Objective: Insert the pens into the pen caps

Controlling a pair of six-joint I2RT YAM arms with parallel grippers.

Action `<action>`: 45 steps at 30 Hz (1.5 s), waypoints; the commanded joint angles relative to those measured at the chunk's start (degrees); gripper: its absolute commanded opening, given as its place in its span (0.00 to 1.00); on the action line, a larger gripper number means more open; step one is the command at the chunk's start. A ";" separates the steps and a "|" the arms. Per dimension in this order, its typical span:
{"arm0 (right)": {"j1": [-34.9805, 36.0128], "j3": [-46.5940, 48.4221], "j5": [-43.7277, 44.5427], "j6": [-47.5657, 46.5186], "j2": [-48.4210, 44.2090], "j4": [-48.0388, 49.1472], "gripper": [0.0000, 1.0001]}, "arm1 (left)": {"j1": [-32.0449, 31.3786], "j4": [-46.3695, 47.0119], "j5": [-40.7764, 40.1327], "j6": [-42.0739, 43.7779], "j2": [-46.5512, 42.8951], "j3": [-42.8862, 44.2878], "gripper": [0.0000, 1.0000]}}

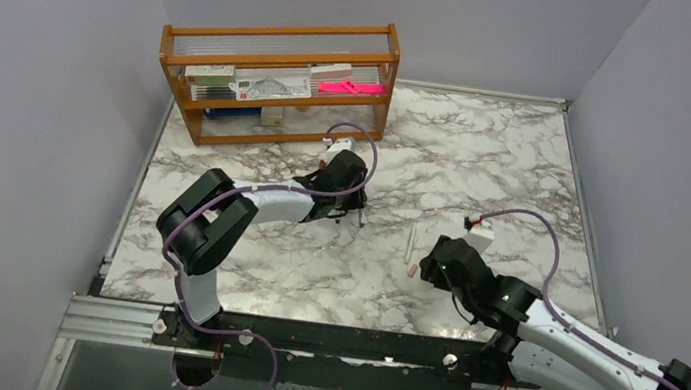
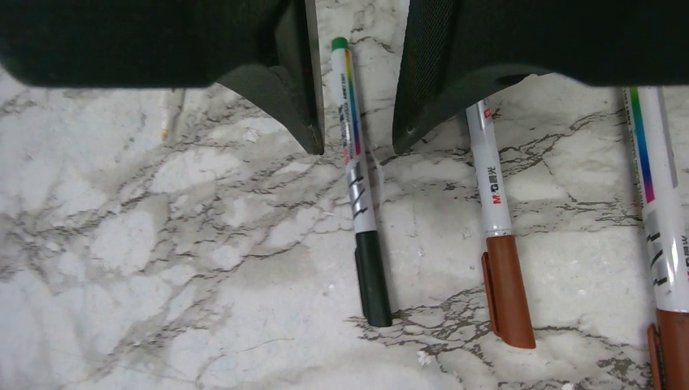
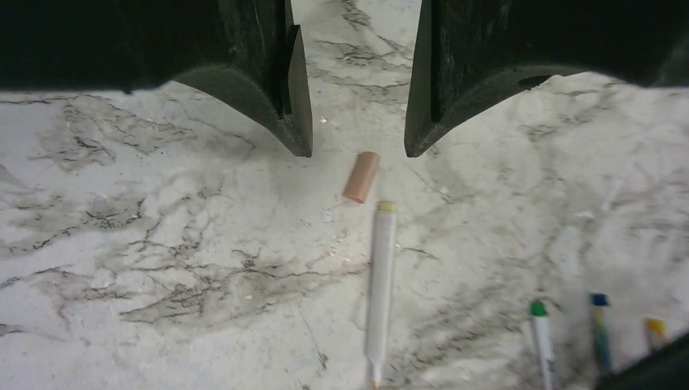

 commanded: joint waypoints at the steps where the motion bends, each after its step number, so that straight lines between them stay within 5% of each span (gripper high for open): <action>1: 0.11 2.98 2.27 -2.40 9.22 3.74 0.47 | 0.10 1.14 3.96 2.10 -8.58 -0.69 0.39; 9: 0.07 11.34 4.34 -6.73 28.67 9.31 0.42 | -0.35 -1.84 2.79 4.45 -22.31 -5.56 0.40; 19: -1.90 12.75 3.17 -9.08 39.86 16.20 0.37 | -0.46 -5.80 0.57 5.39 -35.70 -15.95 0.39; 25: -2.28 13.99 1.40 -9.39 44.59 17.23 0.19 | -0.34 -5.93 1.01 5.32 -38.04 -18.77 0.39; 27: -2.28 13.95 0.47 -9.03 45.15 17.37 0.06 | -0.34 -5.76 1.40 5.24 -37.90 -19.02 0.39; 34: -2.26 10.93 -5.65 -6.50 39.63 20.91 0.01 | -0.36 -1.27 4.33 4.05 -36.67 -20.45 0.39; 38: -2.18 4.53 -11.67 -6.93 28.23 31.75 0.01 | -0.17 13.01 13.58 2.47 -37.02 -25.44 0.40; 45: -2.18 -5.18 -19.89 -12.54 10.33 48.30 0.01 | -0.12 29.27 24.16 -2.57 -38.33 -28.64 0.69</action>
